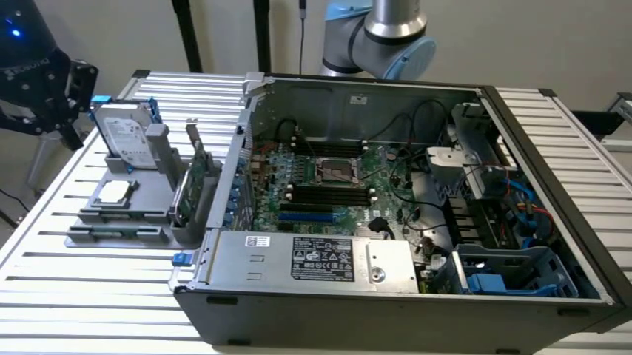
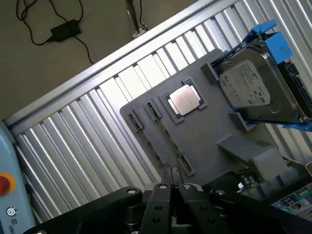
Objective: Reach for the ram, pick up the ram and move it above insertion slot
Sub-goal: 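Pick up the ram and move it above insertion slot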
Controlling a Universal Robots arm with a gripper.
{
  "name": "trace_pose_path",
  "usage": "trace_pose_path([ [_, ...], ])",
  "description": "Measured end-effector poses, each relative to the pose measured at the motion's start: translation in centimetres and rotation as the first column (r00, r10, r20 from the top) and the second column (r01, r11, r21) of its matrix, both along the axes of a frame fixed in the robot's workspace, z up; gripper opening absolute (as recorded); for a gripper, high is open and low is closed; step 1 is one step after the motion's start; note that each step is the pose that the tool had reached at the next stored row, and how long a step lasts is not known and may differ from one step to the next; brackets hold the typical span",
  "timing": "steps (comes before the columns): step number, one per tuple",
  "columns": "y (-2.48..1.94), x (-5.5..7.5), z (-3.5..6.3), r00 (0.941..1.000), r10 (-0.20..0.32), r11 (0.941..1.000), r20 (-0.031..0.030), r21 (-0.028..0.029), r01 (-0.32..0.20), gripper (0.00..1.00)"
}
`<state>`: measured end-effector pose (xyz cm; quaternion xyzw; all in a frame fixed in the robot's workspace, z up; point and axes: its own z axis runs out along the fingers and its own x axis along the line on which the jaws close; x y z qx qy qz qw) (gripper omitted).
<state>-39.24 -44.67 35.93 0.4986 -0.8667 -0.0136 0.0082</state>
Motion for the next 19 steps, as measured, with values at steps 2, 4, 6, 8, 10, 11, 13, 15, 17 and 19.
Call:
trace_pose_path([
  [2, 0.00, 0.00, 0.00, 0.9994, 0.036, 0.9994, 0.0000, 0.0000, -0.036, 0.11],
  [4, 0.00, 0.00, 0.00, 0.9974, 0.072, 0.9974, -0.0001, 0.0000, -0.072, 0.11],
  [6, 0.00, 0.00, 0.00, 0.9942, 0.108, 0.9942, 0.0000, 0.0000, -0.108, 0.11],
  [8, 0.00, 0.00, 0.00, 0.9894, 0.145, 0.9894, -0.0001, 0.0000, -0.145, 0.11],
  [10, 0.00, 0.00, 0.00, 0.9836, 0.181, 0.9836, 0.0000, 0.0000, -0.181, 0.11],
  [11, 0.00, 0.00, 0.00, 0.9802, 0.198, 0.9802, 0.0000, 0.0000, -0.198, 0.11],
  [13, 0.00, 0.00, 0.00, 0.9724, 0.233, 0.9724, 0.0000, 0.0000, -0.233, 0.11],
  [15, 0.00, 0.00, 0.00, 0.9629, 0.270, 0.9629, 0.0001, -0.0001, -0.270, 0.11],
  [17, 0.00, 0.00, 0.00, 0.9526, 0.304, 0.9526, 0.0009, -0.0003, -0.304, 0.11],
  [19, 0.00, 0.00, 0.00, 0.9411, 0.338, 0.9411, 0.0027, -0.0008, -0.338, 0.11],
])
